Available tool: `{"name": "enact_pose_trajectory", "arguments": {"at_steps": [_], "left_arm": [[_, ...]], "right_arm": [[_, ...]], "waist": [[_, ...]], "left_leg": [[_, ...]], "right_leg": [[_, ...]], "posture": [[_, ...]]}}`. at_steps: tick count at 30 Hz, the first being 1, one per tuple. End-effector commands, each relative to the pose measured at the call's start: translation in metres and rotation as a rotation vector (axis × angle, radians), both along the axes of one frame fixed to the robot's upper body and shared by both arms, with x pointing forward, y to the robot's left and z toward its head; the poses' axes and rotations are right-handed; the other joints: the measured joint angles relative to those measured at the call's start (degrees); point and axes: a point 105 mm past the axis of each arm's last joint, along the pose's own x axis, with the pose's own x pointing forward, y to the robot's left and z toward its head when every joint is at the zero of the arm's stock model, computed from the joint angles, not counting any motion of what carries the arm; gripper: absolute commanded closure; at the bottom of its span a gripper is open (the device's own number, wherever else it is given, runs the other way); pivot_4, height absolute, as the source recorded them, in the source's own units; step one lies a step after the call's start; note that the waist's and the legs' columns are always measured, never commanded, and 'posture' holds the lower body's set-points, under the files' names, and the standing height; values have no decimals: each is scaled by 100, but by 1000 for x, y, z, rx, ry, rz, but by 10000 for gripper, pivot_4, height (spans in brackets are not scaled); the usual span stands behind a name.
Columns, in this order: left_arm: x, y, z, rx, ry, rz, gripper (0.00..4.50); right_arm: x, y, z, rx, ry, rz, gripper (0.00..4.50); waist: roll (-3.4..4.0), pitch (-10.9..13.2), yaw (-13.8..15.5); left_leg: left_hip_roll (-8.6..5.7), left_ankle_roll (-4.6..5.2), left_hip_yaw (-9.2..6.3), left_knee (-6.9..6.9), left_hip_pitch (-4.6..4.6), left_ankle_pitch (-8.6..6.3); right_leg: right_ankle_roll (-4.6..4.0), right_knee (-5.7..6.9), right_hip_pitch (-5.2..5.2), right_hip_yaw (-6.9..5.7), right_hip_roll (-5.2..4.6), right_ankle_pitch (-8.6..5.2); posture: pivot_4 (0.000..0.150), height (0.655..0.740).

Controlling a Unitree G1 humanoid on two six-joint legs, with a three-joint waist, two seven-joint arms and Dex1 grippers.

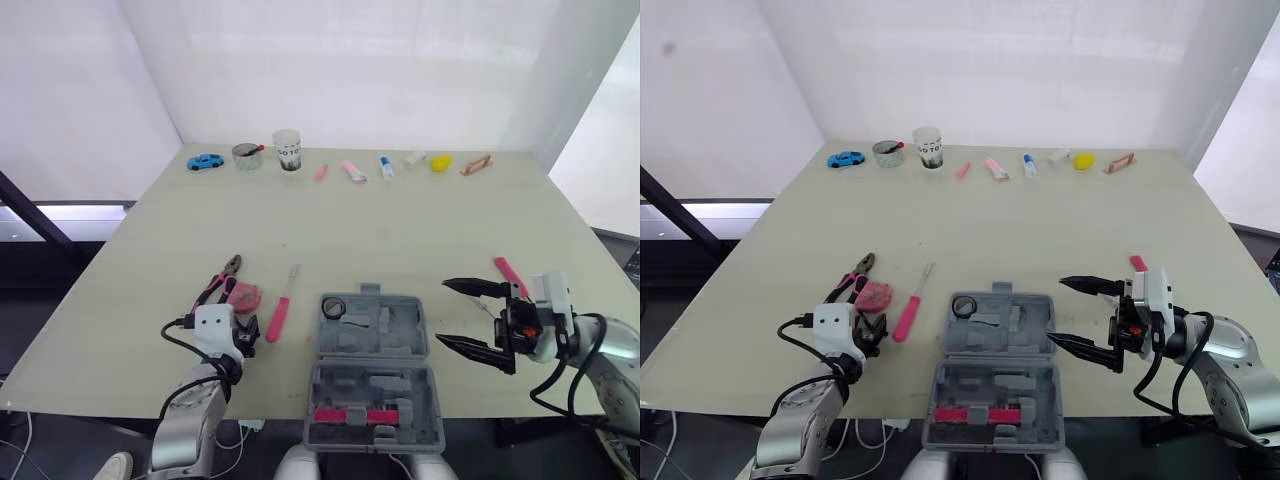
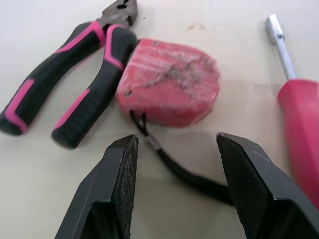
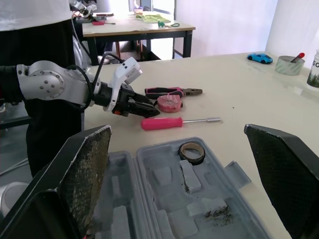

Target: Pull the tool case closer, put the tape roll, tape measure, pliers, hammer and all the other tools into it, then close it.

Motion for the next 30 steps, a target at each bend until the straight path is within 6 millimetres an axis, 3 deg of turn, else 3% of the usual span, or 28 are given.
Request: {"name": "enact_pose_trajectory", "arguments": {"at_steps": [1, 7, 22, 27, 30], "left_arm": [[1, 7, 5, -15, -21, 41, 18077], [-2, 12, 3, -18, -11, 77, 43884], [-11, 15, 0, 10, 10, 54, 44645], [-26, -4, -5, 73, 62, -179, 44645], [-35, -6, -6, 93, 92, -254, 44645]], "right_arm": [[-3, 3, 10, 17, -44, 15, 0], [-2, 3, 10, 16, -48, 11, 0], [-3, 7, 11, 26, -44, 20, 0], [-7, 11, 9, 19, -18, 63, 0], [-10, 13, 8, 7, -9, 98, 0]], "waist": [[-1, 0, 0], [0, 0, 3], [0, 0, -8], [3, 2, -19], [8, 4, -3]], "left_leg": [[0, 0, 0, 0, 0, 0], [0, 0, -1, 1, 0, 0], [0, 0, 0, 1, 0, 0], [2, 0, 1, -1, 0, -1], [5, 0, -1, -2, 2, -1]], "right_leg": [[0, 0, 0, 0, 0, 0], [-2, 1, 0, -2, 0, -1], [-3, 0, 0, -1, 0, -2], [-4, -2, -2, 0, 0, -3], [-5, -2, -5, 2, -6, -3]], "posture": [[1500, 7400], [1500, 7400], [1500, 7400], [1500, 7400], [1500, 7400]]}}
